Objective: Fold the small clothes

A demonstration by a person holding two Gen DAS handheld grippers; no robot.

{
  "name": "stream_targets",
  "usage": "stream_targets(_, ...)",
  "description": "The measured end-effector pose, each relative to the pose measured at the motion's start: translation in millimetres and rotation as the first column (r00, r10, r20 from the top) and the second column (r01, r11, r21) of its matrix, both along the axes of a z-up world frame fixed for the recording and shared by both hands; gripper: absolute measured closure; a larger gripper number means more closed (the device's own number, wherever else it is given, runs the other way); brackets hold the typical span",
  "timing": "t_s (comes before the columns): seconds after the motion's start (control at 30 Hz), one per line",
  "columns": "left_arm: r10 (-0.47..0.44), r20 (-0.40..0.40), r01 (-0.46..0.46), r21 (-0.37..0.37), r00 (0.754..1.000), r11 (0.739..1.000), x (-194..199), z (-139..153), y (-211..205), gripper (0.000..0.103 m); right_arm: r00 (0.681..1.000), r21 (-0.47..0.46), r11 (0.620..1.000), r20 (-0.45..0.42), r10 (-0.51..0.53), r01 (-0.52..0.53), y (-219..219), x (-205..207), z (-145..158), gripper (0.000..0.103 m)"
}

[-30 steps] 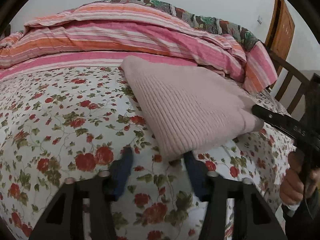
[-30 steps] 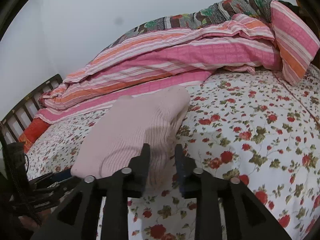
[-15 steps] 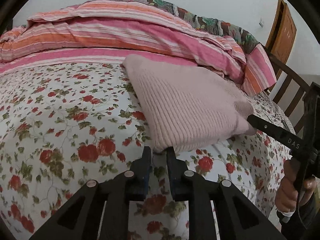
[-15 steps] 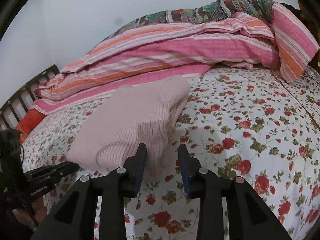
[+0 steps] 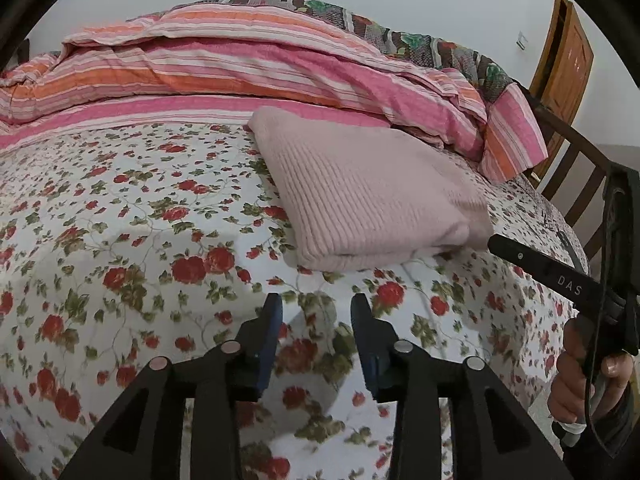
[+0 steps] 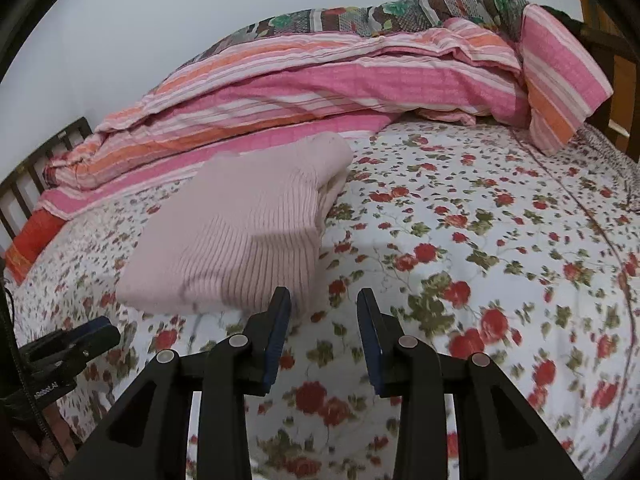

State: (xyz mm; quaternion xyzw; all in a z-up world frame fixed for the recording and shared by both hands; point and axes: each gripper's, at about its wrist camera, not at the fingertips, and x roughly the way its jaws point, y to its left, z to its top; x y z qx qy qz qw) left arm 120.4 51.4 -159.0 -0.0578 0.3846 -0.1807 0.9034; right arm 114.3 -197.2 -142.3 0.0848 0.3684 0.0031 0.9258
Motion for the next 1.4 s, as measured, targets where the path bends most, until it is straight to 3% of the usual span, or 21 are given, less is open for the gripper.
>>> stream_targets(0.1, 0.001, 0.002, -0.001, 0.02, 1.0, 1.0, -6.7, 10.5, -2.3, 0.064, 0.999, -0.007, 0.999, -0.013, -0.031, 0.031, -0.2, -8.1, 7.2, 0.063)
stream_targets(0.17, 0.006, 0.014, -0.007, 0.029, 1.0, 1.0, -12.4, 19.6, -2.3, 0.051, 0.999, -0.007, 0.999, -0.011, -0.05, 0.05, -1.7, -14.8, 14.4, 0.049)
stream_targets(0.23, 0.015, 0.053, -0.017, 0.031, 0.998, 0.999, -22.1, 35.1, -0.3, 0.039, 0.998, -0.017, 0.998, 0.002, -0.063, 0.063, -1.8, -23.3, 24.9, 0.042)
stream_targets(0.37, 0.03, 0.106, -0.036, 0.057, 0.994, 0.998, -37.5, 65.1, 0.5, 0.029, 0.997, -0.037, 0.997, 0.043, -0.067, 0.069, 0.3, -43.0, 52.0, 0.027)
stream_targets(0.53, 0.053, 0.127, -0.064, 0.084, 0.99, 0.994, -55.3, 97.4, 0.6, 0.019, 0.993, -0.063, 0.996, 0.108, -0.054, 0.061, 6.9, -72.4, 86.9, 0.016)
stream_targets(0.7, 0.088, 0.144, -0.105, 0.118, 0.986, 0.987, -75.5, 118.2, -3.2, 0.015, 0.989, -0.102, 0.992, 0.139, -0.055, 0.07, 15.6, -98.3, 109.3, 0.014)
stream_targets(0.77, 0.101, 0.153, -0.12, 0.124, 0.983, 0.985, -83.2, 123.2, -4.8, 0.013, 0.986, -0.116, 0.991, 0.163, -0.044, 0.064, 19.2, -109.1, 115.3, 0.006)
stream_targets(0.87, 0.106, 0.168, -0.13, 0.135, 0.98, 0.982, -92.6, 128.5, -9.2, 0.012, 0.985, -0.138, 0.99, 0.171, -0.015, 0.038, 25.3, -120.0, 121.3, 0.001)
stream_targets(1.1, 0.092, 0.209, -0.127, 0.161, 0.973, 0.979, -108.7, 134.1, -22.5, 0.01, 0.985, -0.153, 0.988, 0.174, 0.014, 0.013, 33.2, -132.3, 123.3, 0.0)
stream_targets(1.4, 0.094, 0.179, -0.124, 0.165, 0.979, 0.978, -103.4, 124.2, -26.8, 0.01, 0.989, -0.145, 0.989, 0.149, 0.007, 0.015, 30.1, -128.0, 110.6, 0.0)
